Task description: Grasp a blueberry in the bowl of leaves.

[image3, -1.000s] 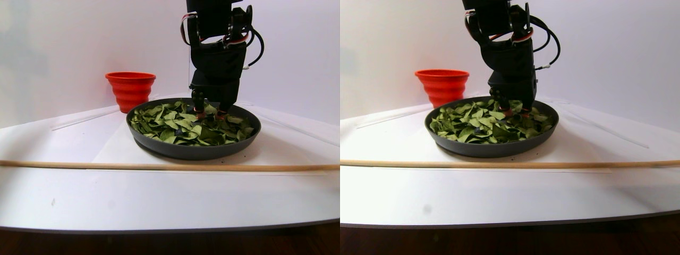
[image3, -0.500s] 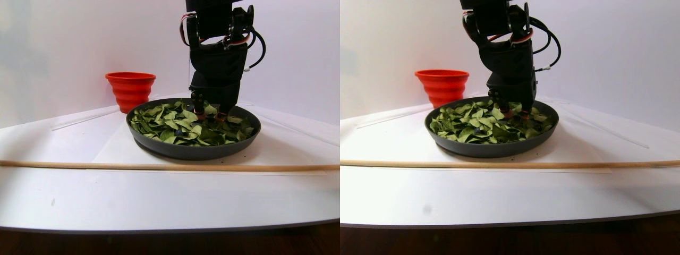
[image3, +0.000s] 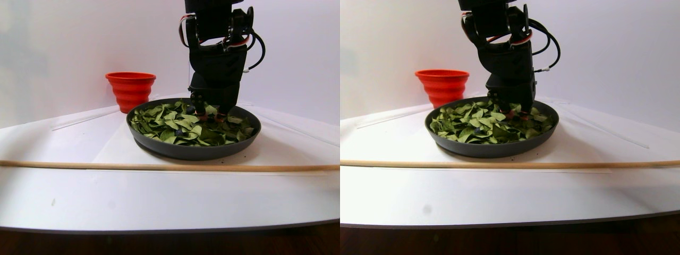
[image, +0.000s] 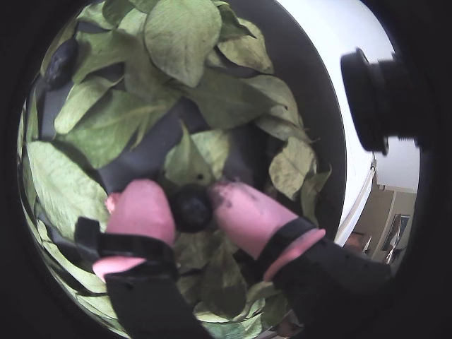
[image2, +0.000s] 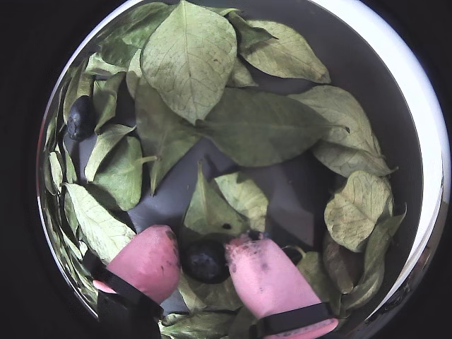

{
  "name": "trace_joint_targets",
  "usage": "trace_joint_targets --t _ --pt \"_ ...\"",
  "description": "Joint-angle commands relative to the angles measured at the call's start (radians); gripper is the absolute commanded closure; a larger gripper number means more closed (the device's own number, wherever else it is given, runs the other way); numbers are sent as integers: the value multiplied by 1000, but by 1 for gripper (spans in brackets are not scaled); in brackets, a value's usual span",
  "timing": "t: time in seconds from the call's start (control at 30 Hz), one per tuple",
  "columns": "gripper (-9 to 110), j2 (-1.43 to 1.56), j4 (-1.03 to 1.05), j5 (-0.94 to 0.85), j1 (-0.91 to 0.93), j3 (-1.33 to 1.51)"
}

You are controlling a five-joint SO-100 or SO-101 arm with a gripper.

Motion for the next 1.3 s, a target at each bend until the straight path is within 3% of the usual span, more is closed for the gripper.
trace_joint_targets --t 0.0,1.27 --pt "90 9 -14 -8 12 6" --pt "92 209 67 -61 -15 -9"
